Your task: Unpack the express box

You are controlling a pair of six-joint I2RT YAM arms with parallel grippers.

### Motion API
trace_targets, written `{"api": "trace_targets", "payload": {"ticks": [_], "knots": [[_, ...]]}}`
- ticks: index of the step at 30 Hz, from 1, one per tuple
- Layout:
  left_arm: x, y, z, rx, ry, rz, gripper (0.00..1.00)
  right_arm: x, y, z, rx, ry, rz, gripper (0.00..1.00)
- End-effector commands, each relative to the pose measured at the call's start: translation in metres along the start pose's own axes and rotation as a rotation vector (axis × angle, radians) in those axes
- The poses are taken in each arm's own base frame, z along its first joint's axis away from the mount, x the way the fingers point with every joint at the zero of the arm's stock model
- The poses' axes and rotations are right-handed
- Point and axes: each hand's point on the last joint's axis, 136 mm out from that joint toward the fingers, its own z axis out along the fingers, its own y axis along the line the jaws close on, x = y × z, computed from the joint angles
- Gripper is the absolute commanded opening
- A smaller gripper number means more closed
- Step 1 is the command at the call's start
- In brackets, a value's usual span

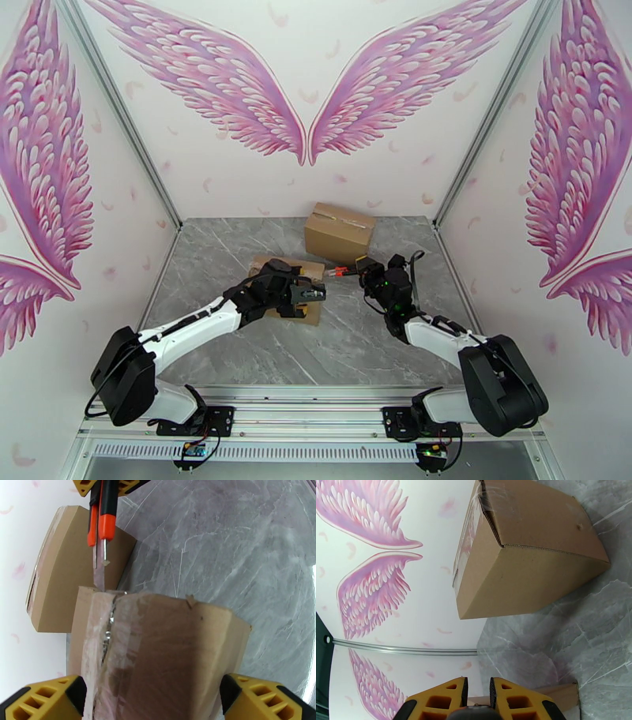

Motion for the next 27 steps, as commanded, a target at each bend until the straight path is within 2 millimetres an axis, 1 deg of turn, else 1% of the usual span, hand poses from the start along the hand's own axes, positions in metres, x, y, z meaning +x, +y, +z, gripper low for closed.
{"api": "trace_targets", "payload": {"ticks": [1, 7, 10, 13, 15, 18, 23, 27], "knots": [[0.001, 0.020, 0.002, -0.052, -0.001, -0.050, 0.94, 0.012, 0.011, -0.001, -0.037, 0.065, 0.015, 0.00], [0.005, 0.024, 0.002, -0.053, -0.002, -0.063, 0.94, 0.017, 0.015, -0.009, -0.029, 0.088, -0.012, 0.00], [0.005, 0.022, -0.003, -0.041, -0.020, -0.067, 0.94, 0.012, 0.014, -0.012, -0.014, 0.065, -0.034, 0.00], [0.006, 0.014, -0.010, -0.008, -0.044, -0.073, 0.94, 0.001, 0.015, -0.013, -0.008, 0.019, -0.049, 0.00], [0.007, 0.008, -0.014, 0.016, -0.052, -0.081, 0.94, -0.006, 0.016, -0.011, -0.004, -0.007, -0.059, 0.00], [0.009, 0.006, -0.020, 0.021, -0.069, -0.102, 0.94, -0.012, 0.022, -0.006, -0.013, -0.023, -0.070, 0.00], [0.009, 0.005, -0.025, 0.016, -0.072, -0.117, 0.93, -0.013, 0.034, 0.006, -0.054, -0.022, -0.075, 0.00], [0.012, 0.003, -0.028, 0.008, -0.067, -0.116, 0.94, -0.014, 0.042, 0.012, -0.081, -0.022, -0.075, 0.00]]}}
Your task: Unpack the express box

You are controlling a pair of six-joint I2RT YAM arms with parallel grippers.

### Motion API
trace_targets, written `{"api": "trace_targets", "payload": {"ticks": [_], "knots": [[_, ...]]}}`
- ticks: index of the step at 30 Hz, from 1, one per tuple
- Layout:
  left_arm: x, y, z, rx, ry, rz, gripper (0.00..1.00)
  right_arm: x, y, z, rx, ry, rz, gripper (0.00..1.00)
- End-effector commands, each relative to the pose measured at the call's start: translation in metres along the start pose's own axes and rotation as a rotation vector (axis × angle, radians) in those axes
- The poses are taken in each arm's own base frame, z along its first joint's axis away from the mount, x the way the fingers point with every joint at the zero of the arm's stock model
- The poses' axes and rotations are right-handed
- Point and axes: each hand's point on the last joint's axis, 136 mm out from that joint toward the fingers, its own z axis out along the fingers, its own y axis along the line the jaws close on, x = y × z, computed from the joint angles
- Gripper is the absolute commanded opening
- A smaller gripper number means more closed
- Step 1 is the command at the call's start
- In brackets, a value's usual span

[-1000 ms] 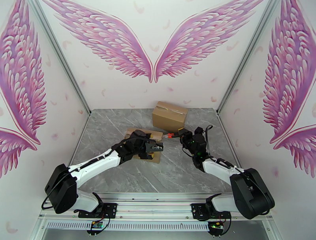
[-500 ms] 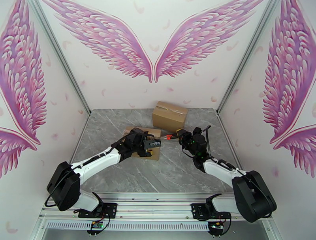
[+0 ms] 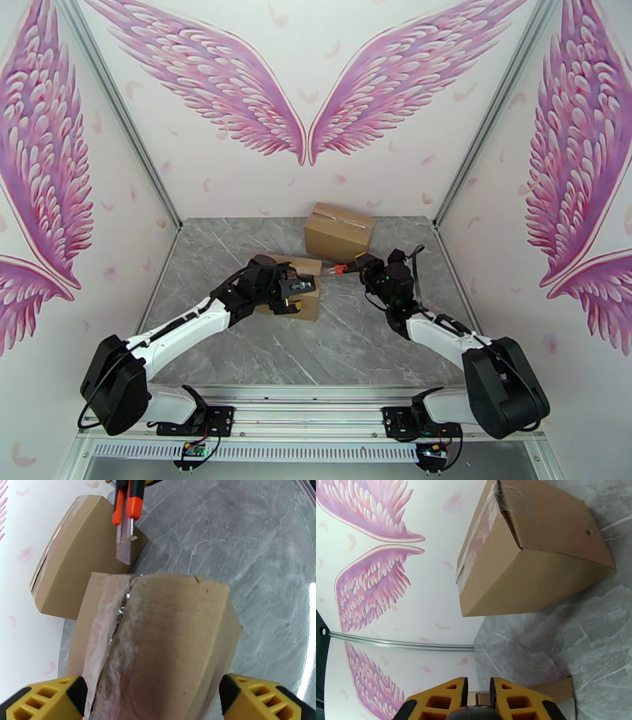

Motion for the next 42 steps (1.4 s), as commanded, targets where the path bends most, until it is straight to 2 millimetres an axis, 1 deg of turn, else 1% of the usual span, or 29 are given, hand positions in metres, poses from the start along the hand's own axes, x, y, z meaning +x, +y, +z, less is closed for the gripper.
{"api": "trace_targets", "payload": {"ticks": [1, 14, 26, 34, 42], "knots": [[0.002, -0.007, -0.007, 0.011, -0.006, -0.013, 0.94, -0.010, 0.029, 0.006, -0.081, -0.030, -0.022, 0.00], [0.004, -0.009, -0.009, 0.004, -0.005, -0.019, 0.94, -0.009, 0.025, 0.023, -0.055, -0.016, -0.039, 0.00], [0.006, -0.010, -0.008, 0.000, 0.000, -0.020, 0.94, -0.012, 0.014, 0.024, -0.034, -0.034, -0.036, 0.00], [0.005, -0.008, -0.007, -0.002, 0.000, -0.018, 0.94, -0.015, 0.015, 0.023, -0.043, -0.049, -0.027, 0.00], [0.007, -0.007, -0.006, -0.008, 0.008, -0.012, 0.94, -0.019, 0.010, 0.020, -0.032, -0.058, -0.027, 0.00]]}}
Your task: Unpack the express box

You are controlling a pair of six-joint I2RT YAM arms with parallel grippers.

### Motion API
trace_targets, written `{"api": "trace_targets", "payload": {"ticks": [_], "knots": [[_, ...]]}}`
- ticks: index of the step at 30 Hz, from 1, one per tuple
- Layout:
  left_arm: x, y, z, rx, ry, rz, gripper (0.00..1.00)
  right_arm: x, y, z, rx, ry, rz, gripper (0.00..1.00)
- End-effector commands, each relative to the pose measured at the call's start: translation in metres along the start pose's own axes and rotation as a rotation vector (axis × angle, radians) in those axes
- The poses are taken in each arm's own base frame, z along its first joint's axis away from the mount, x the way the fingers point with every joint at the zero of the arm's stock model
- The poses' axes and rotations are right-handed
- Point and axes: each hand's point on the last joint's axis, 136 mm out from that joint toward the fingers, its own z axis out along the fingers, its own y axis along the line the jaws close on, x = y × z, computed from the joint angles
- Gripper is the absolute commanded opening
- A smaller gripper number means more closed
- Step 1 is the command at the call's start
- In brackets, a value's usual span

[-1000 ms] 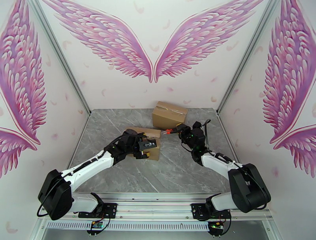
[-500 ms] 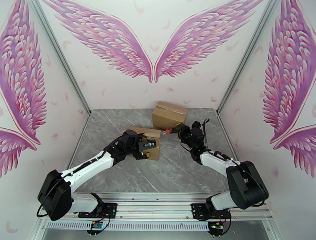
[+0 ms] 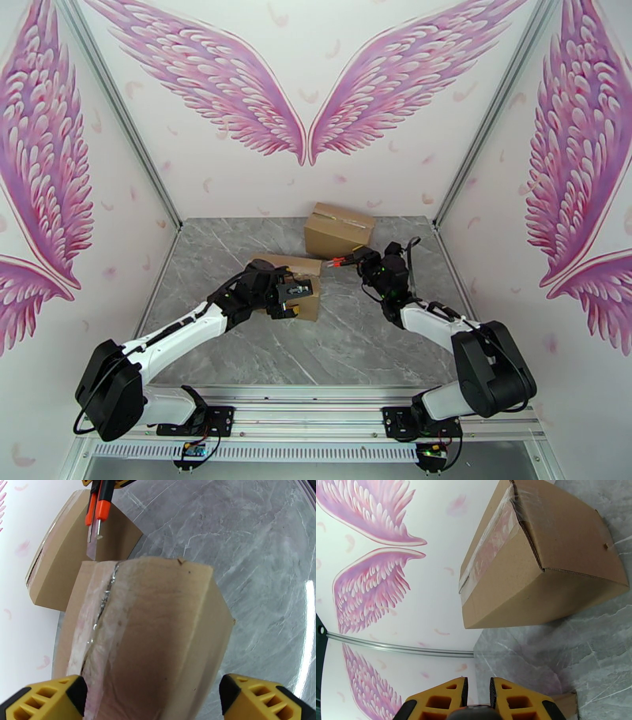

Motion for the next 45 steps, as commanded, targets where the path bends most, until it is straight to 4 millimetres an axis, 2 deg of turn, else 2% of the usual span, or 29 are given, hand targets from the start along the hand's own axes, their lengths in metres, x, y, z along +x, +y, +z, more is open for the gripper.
{"api": "trace_targets", "payload": {"ticks": [1, 5, 18, 34, 37, 41, 45], "knots": [[-0.001, 0.002, -0.003, -0.016, -0.002, 0.002, 0.94, -0.010, 0.006, -0.002, -0.031, -0.039, -0.002, 0.00], [-0.001, 0.002, -0.003, -0.017, -0.001, 0.006, 0.94, -0.010, 0.005, -0.002, -0.025, -0.037, -0.004, 0.00], [-0.003, 0.003, 0.003, -0.014, -0.002, -0.001, 0.94, 0.005, 0.011, 0.017, -0.069, 0.046, 0.024, 0.00], [-0.003, 0.011, 0.002, -0.046, 0.011, -0.003, 0.94, 0.011, 0.016, 0.010, -0.087, 0.056, 0.033, 0.00], [-0.008, 0.018, -0.003, -0.071, -0.001, -0.047, 0.94, 0.011, 0.015, 0.009, -0.084, 0.053, 0.033, 0.00], [-0.018, 0.028, -0.021, -0.103, -0.030, -0.129, 0.94, 0.010, 0.014, 0.008, -0.076, 0.044, 0.025, 0.00], [-0.030, 0.058, -0.052, -0.213, -0.059, -0.296, 0.95, 0.009, 0.014, 0.004, -0.071, 0.037, 0.011, 0.00]]}}
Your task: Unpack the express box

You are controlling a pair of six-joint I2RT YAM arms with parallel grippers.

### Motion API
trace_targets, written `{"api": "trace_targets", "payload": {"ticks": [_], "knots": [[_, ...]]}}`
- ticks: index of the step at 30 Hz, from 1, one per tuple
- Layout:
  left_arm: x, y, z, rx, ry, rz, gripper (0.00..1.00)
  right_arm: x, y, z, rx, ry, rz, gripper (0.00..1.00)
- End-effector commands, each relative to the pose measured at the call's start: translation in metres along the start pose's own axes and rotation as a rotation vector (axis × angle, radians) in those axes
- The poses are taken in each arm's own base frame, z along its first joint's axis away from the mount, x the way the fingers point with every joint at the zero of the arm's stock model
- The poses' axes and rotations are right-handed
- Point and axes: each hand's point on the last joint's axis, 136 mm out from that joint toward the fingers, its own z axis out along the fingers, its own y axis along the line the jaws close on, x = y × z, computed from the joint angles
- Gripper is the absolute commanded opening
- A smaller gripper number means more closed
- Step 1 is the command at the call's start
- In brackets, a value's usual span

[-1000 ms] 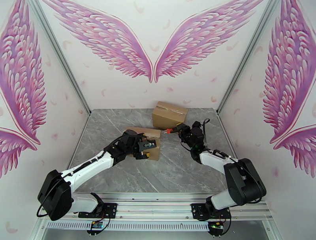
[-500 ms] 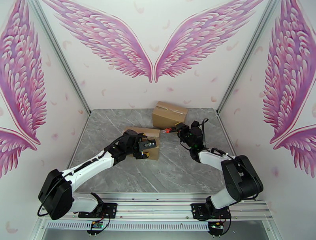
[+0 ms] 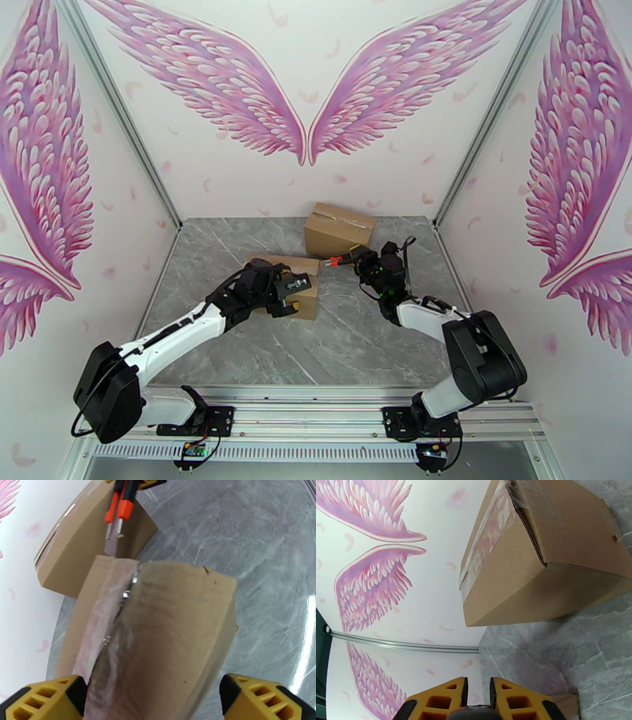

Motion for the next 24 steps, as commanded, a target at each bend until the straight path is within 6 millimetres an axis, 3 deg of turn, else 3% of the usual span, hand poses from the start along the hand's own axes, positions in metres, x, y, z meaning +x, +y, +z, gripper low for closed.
{"api": "trace_targets", "payload": {"ticks": [1, 5, 10, 13, 19, 24], "knots": [[-0.033, 0.046, -0.041, -0.154, -0.082, -0.194, 0.96, 0.001, 0.017, -0.008, -0.039, -0.010, -0.021, 0.00], [-0.026, 0.091, -0.068, -0.308, -0.072, -0.452, 0.99, 0.003, 0.018, -0.013, -0.038, -0.010, -0.028, 0.00], [0.013, 0.138, -0.080, -0.401, 0.003, -0.842, 0.99, 0.007, 0.016, -0.015, -0.035, 0.002, -0.040, 0.00], [0.039, 0.146, -0.072, -0.405, 0.080, -0.980, 0.99, 0.008, 0.016, -0.014, -0.037, 0.002, -0.042, 0.00], [0.083, 0.139, -0.050, -0.356, 0.178, -1.140, 0.97, 0.011, 0.015, -0.009, -0.044, 0.014, -0.031, 0.00], [0.095, 0.128, -0.038, -0.287, 0.187, -1.176, 0.95, 0.008, 0.013, -0.010, -0.041, -0.002, -0.029, 0.00]]}}
